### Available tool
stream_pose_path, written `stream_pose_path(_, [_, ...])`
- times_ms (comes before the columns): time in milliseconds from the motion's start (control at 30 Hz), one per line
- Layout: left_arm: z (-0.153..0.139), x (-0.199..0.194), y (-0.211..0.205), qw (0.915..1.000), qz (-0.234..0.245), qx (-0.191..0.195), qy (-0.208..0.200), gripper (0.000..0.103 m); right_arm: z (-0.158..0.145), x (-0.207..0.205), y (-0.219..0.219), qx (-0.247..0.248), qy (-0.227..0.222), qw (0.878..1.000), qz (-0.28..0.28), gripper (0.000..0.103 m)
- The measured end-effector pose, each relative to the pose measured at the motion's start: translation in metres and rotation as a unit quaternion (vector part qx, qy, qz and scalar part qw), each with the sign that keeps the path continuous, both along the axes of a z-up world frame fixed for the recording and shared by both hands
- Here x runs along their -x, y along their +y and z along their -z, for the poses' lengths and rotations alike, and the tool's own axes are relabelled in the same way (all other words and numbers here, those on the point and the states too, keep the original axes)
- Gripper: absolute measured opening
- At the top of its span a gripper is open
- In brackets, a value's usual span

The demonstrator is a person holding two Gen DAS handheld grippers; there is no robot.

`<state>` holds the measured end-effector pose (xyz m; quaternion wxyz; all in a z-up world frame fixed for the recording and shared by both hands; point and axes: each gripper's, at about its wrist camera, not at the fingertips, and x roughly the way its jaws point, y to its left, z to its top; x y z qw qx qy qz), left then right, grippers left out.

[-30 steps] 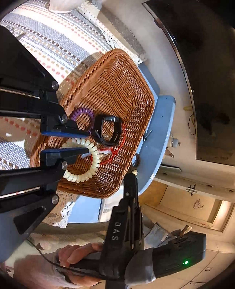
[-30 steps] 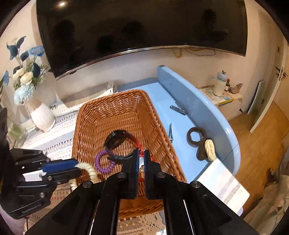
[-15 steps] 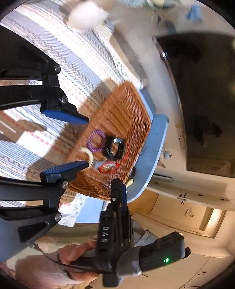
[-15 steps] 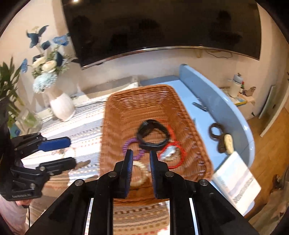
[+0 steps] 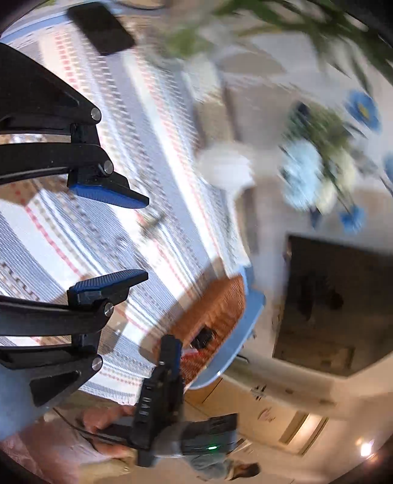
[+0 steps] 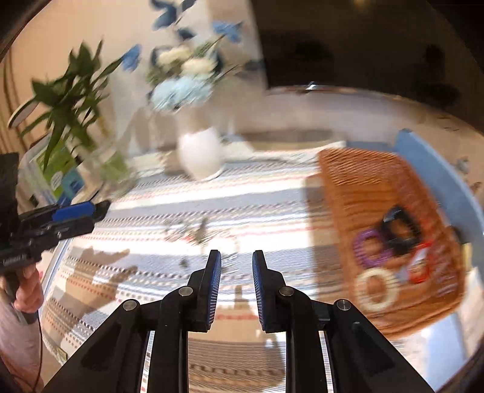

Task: Organize jewelry
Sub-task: 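Move both open tools back toward the remaining keys and chains, then grasp the silver keys with the right tool while the left grasps a chain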

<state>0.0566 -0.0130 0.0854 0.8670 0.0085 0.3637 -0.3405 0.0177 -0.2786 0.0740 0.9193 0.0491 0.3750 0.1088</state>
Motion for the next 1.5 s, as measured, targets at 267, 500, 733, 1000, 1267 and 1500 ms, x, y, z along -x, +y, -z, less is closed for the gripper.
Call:
stream_pose_path(267, [0.054,-0.025,0.024,0.9980,-0.041,-0.011,0.047,0.042,0.071,-0.014,0.031,0.018,0.029,0.999,-0.013,0.021])
stream_pose_path(500, [0.077,-0.039,-0.007,0.9962,0.009,-0.077,0.041,0.042,0.066,-0.017,0.033,0.024,0.059,0.998,-0.020,0.021])
stream_pose_path(733, [0.086,-0.059,-0.042,0.9920,0.063,-0.105,0.031,0.040,0.022,-0.043,0.038,0.038,0.074,0.995,-0.046,0.021])
stream_pose_path(1000, [0.099,-0.063,-0.064,0.9892,0.086,-0.115,0.025,0.025,0.038,-0.117,0.057,0.005,0.129,0.988,-0.078,0.021])
stream_pose_path(1267, [0.105,-0.068,-0.067,0.9899,0.070,-0.121,0.022,0.019,0.061,-0.165,0.072,-0.010,0.168,0.982,-0.081,0.018])
stream_pose_path(1500, [0.104,-0.073,-0.063,0.9921,0.059,-0.109,0.017,0.019,0.080,-0.171,0.079,0.018,0.185,0.980,-0.076,0.019])
